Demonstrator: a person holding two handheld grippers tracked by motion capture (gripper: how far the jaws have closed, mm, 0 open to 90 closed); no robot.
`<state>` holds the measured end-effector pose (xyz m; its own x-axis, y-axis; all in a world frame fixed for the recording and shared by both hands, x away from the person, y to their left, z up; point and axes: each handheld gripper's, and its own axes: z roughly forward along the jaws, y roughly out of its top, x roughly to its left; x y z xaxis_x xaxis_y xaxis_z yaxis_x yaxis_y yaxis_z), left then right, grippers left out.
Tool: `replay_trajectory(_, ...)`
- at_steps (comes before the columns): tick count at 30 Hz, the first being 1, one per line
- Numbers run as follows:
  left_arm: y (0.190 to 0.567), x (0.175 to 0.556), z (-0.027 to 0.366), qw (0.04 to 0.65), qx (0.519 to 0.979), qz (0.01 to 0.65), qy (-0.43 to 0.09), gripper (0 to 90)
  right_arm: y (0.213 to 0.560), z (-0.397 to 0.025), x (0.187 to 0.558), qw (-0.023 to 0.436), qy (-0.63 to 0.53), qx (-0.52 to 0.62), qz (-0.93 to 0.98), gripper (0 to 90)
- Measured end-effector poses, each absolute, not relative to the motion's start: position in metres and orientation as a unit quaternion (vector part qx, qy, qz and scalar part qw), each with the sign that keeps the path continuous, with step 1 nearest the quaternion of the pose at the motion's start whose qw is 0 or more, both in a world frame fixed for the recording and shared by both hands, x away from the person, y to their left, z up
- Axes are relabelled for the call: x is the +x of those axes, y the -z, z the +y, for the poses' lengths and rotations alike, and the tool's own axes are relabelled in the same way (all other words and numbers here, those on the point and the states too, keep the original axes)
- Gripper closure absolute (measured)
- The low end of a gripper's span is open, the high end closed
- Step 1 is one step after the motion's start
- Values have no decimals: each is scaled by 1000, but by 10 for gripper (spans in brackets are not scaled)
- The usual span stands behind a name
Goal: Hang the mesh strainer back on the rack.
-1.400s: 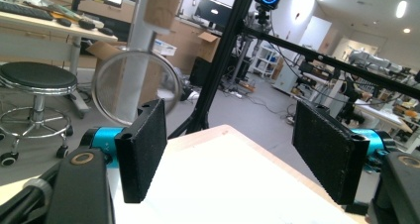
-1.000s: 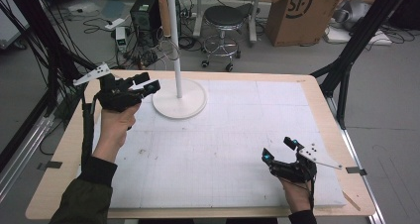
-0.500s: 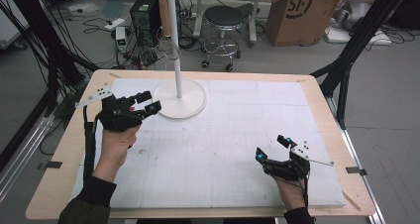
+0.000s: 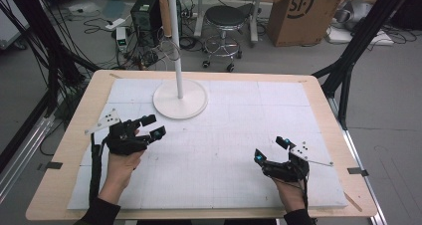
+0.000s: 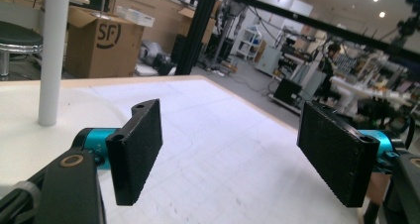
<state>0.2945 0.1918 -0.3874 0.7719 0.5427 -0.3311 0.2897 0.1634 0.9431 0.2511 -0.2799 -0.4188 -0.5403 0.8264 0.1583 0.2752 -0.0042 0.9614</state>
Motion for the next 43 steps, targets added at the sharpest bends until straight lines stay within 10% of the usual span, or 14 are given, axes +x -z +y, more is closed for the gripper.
replay_trajectory(43, 430, 258, 207, 658, 654, 342, -149, 225, 420, -274, 258, 227, -577, 402, 673, 55)
